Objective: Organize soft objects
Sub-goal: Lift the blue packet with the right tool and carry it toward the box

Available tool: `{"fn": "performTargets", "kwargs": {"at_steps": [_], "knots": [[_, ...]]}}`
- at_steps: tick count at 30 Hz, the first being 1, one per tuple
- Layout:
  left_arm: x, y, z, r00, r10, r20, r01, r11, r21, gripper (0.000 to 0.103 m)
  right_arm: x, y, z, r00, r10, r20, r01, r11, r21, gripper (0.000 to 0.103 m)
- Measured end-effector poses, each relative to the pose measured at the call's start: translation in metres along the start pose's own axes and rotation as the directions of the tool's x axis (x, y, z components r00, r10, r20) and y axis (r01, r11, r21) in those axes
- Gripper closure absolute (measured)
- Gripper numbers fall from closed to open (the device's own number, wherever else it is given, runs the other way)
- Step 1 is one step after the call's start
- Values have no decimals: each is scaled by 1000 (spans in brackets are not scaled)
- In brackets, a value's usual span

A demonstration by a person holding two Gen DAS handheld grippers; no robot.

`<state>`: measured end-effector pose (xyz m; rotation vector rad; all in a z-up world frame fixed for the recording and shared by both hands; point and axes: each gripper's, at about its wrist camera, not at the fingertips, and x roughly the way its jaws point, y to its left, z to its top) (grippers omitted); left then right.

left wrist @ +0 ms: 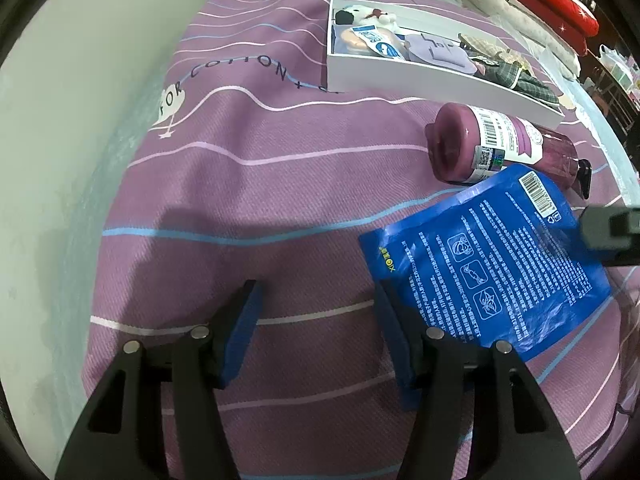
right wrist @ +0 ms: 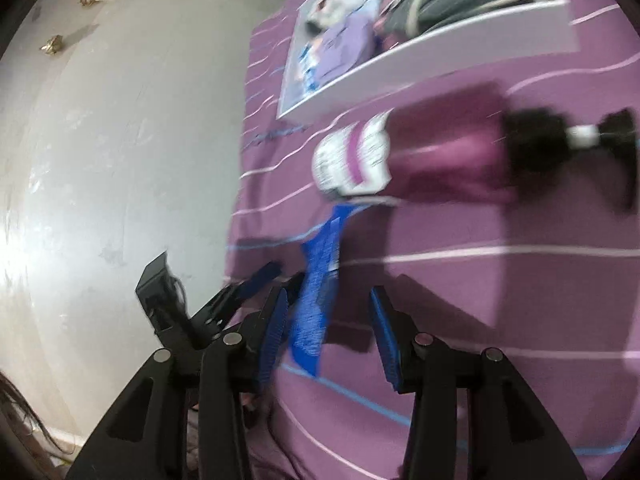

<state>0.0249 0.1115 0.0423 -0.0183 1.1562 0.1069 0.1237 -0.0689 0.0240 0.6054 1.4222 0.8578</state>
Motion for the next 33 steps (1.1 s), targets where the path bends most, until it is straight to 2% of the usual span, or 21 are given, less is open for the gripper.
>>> {"fn": "performTargets", "kwargs": {"at_steps": [2,4,7,11,15,22,27,33], "knots": [[0,0,0,1000,-3,-1,3,1000,1,44,11,6,-1,1000,-11,-23,11,1000,-13,67],[-1,0,2,1000,-5,-1,5,1000,4,44,23,9,-1,999,-20,-43,19,1000,-14,89],[-2,3,3,1000,-20,-2,20,1000,-9,44,29,12,-1,999,-22,-24,21,999,-27,97],[-8,3,8,999,-36,9,36,999,-15,44,23,17,-3,1000,-22,8,22,999,-48,100],[-17,0,18,998,-52,44,52,999,-8,44,6,29,-4,995,-71,65,78,989,-123,101],[-32,-3,44,985,-105,137,109,994,-21,42,-19,49,11,982,-104,155,137,966,-219,102],[-32,-4,69,977,-131,170,142,988,-53,41,-33,53,34,972,-92,215,141,964,-227,102],[-30,-4,102,958,-147,246,169,983,-70,31,-46,52,64,957,-69,283,129,971,-200,102]]}}
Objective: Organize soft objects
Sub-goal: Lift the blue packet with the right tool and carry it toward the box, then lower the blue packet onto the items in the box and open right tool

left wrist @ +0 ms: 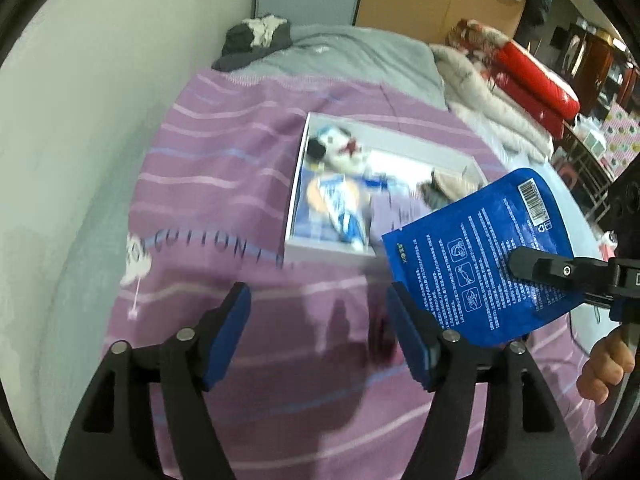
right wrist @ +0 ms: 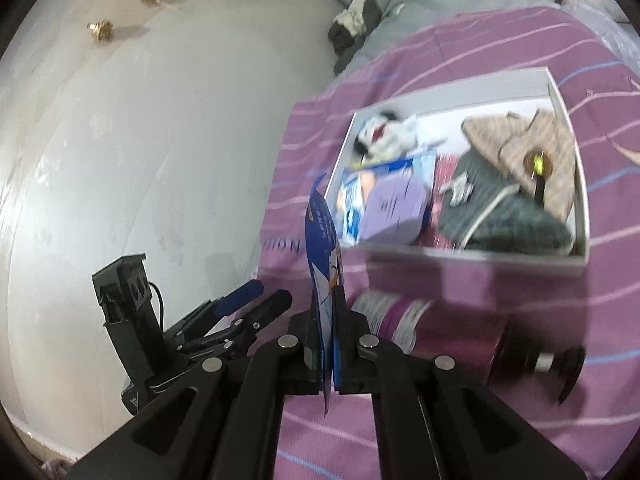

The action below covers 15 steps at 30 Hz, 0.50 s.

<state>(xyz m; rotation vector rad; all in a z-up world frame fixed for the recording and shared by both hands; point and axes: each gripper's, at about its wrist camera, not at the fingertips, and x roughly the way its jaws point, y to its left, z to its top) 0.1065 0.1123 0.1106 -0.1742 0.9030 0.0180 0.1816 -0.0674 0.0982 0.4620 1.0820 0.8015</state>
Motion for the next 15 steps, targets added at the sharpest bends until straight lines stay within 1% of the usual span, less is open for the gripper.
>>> {"fn": "performTargets", "kwargs": {"at_steps": [2,3,5,6,7,8,9,10,12,13,15], "knots": [[-1,-2,8,999,-1,45,1,1000,6,31,-3,-3,10,1000,10,28,-11,1000,16,102],[-5,-4,12,996,13,87,-13,1000,4,31,-5,-7,17,999,19,50,-21,999,30,102],[-15,-6,15,984,42,174,-40,999,-18,30,-7,-12,30,996,32,88,-37,998,58,102],[-19,-6,18,977,62,205,-55,998,-36,26,-10,-15,35,993,42,109,-50,996,76,102],[-21,-6,20,971,79,224,-67,996,-58,17,-11,-22,43,989,58,137,-73,992,107,102],[-21,-6,23,966,93,242,-77,994,-75,14,-11,-28,49,985,67,156,-88,987,133,102],[-19,-6,28,961,101,258,-83,993,-80,14,-10,-35,57,982,71,176,-100,981,164,102],[-13,-8,36,958,106,267,-91,993,-69,14,-10,-41,64,979,70,190,-106,977,187,102],[0,-10,49,962,84,259,-80,996,-29,14,-6,-51,74,975,64,214,-114,967,228,102],[11,-11,58,970,49,237,-49,999,-5,14,-4,-57,79,972,59,226,-117,960,254,102],[26,-13,70,981,-14,191,15,1000,1,14,2,-69,89,967,51,251,-130,943,307,102]]}}
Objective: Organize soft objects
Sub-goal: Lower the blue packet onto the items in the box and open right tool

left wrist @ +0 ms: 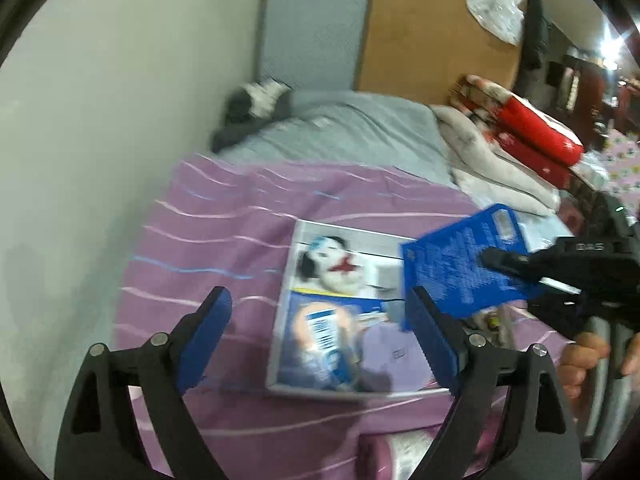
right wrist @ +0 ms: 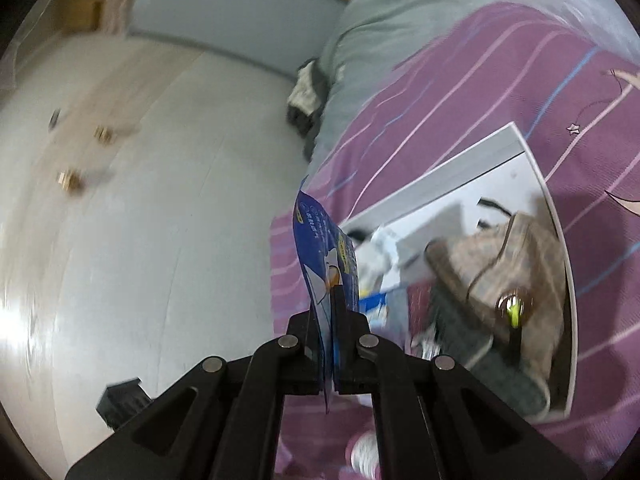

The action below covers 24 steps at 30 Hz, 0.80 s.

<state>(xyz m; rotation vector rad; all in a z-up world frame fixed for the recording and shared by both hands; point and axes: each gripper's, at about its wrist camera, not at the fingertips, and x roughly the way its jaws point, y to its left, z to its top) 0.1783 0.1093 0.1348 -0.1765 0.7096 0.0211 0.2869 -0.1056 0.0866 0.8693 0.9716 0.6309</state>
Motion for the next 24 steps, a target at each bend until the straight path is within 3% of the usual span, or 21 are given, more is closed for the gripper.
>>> {"fn": "performTargets", "kwargs": {"at_steps": [3,8,12,16,18,20,22,24], "knots": [[27,1,15,992,-102,-74,98,994,-50,14,12,-13,12,1000,-7,12,6,997,72,102],[55,4,29,975,-163,-149,149,984,-102,14,39,-25,23,996,-86,-27,88,991,104,102],[59,2,27,971,-168,-168,151,982,-113,14,55,-30,34,992,-122,-37,125,986,113,102],[60,-4,24,969,-160,-190,148,986,-76,14,72,-28,39,964,-253,-77,256,966,41,97],[57,-9,21,977,-121,-177,116,993,-37,14,71,-23,40,953,-296,-65,295,955,-19,96],[55,-16,17,981,-74,-180,80,997,23,14,67,-19,39,944,-324,-64,320,945,-66,82],[55,-25,13,978,-54,-201,70,995,75,14,60,-13,37,936,-347,-59,340,934,-107,57],[54,-30,10,975,-61,-213,82,993,90,14,50,-6,35,933,-359,-39,351,926,-138,52]]}}
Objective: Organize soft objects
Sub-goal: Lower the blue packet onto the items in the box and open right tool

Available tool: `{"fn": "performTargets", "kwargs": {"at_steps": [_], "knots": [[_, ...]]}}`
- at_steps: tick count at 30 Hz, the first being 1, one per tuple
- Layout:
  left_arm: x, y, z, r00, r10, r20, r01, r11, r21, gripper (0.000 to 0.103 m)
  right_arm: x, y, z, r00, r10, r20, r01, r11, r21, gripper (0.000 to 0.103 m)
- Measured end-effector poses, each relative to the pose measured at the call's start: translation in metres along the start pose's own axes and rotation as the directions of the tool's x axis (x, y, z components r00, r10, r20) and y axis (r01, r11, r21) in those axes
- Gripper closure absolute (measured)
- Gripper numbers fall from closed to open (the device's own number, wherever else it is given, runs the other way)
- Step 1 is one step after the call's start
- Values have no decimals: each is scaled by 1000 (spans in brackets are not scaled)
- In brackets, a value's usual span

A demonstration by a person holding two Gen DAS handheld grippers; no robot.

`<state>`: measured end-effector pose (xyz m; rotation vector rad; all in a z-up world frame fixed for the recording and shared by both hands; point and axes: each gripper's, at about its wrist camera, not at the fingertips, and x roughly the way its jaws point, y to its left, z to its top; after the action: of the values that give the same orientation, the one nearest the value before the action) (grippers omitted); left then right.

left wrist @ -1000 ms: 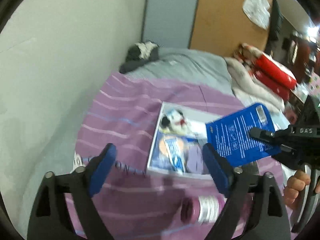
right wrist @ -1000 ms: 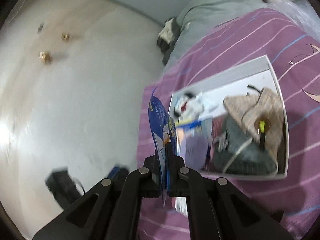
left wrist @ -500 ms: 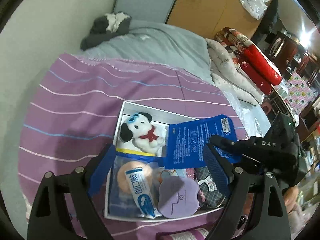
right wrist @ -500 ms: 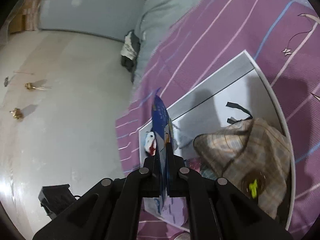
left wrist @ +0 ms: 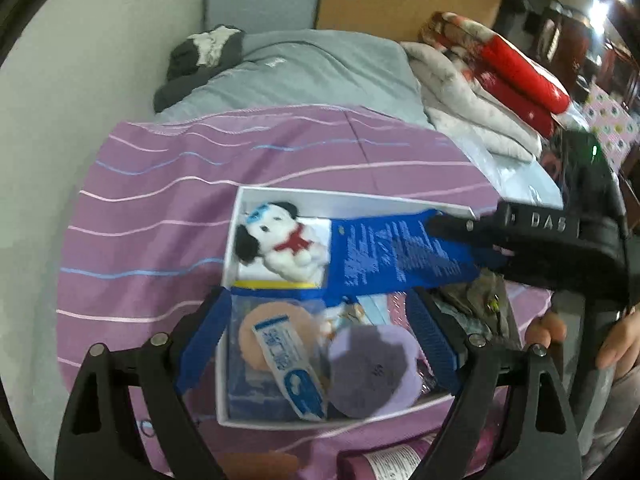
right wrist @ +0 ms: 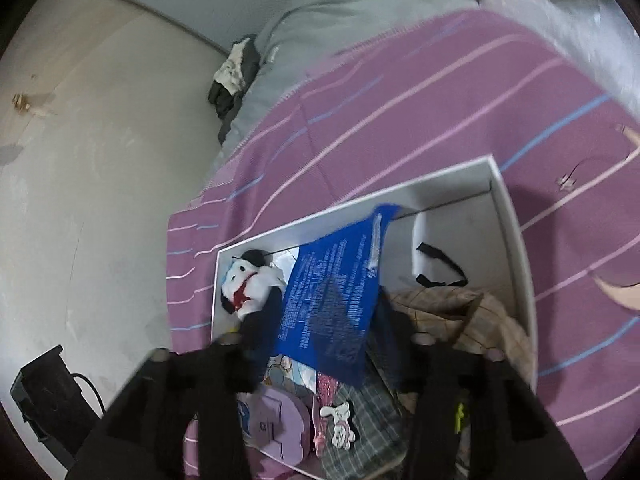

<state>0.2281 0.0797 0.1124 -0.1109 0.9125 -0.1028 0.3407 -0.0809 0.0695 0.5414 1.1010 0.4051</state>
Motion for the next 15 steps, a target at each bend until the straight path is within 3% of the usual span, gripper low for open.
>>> {"fn": "performTargets", "kwargs": {"at_steps": [8,15], "knots": [[-15,-9,-6,999,-28,37,28,1000,-3,14,-32,10,-16,992,-124,30,126,984,-128,52],[-37,-13,-20,999,-11,53,12,1000,-18,14,-61,20,-55,981,-181,77,194,950,-246,52]]}}
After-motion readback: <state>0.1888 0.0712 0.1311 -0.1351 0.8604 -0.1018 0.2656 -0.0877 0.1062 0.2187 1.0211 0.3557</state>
